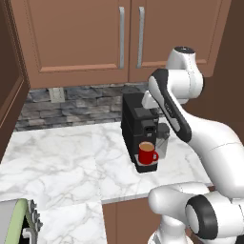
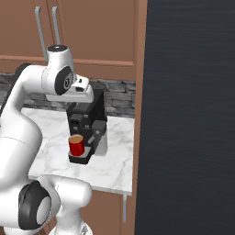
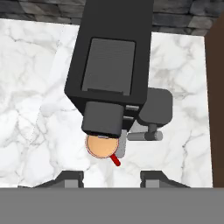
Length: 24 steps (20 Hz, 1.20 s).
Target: Pick up the brewed coffee from the coffee machine and place it next to the breakfast plate on the dining counter.
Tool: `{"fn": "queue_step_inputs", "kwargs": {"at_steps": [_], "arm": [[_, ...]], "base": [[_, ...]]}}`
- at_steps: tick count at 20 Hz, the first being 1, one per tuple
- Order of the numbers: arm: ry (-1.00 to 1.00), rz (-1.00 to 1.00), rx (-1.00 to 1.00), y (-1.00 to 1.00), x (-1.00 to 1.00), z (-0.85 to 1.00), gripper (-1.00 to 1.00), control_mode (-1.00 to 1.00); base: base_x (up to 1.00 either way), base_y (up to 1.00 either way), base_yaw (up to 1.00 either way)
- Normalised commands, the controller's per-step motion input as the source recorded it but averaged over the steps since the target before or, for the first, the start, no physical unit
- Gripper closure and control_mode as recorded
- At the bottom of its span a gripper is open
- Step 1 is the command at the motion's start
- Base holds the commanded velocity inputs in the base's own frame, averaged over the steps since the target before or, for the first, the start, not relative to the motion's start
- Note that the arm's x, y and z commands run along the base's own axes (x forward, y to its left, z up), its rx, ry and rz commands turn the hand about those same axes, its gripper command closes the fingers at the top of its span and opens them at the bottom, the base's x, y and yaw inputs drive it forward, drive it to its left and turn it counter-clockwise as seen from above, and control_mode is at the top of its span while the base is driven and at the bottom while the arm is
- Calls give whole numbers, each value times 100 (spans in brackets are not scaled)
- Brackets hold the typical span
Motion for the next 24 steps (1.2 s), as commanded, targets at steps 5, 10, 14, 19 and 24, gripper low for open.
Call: {"fn": "queue_step_inputs", "kwargs": {"at_steps": [5,10,14,19,24], "arm": [[-14,1,0,0,-25,-29,-100,-100],[-10,1,0,-4,-36,-69,-100,-100],[-12,1,0,-6,-21,-65,-100,-100],[-10,3,0,-1,-5,-41,-100,-100],[0,3,0,-1,0,-51,-100,-100]], "base": [[0,0,0],[0,0,0],[0,0,0],[0,0,0],[0,0,0]]}}
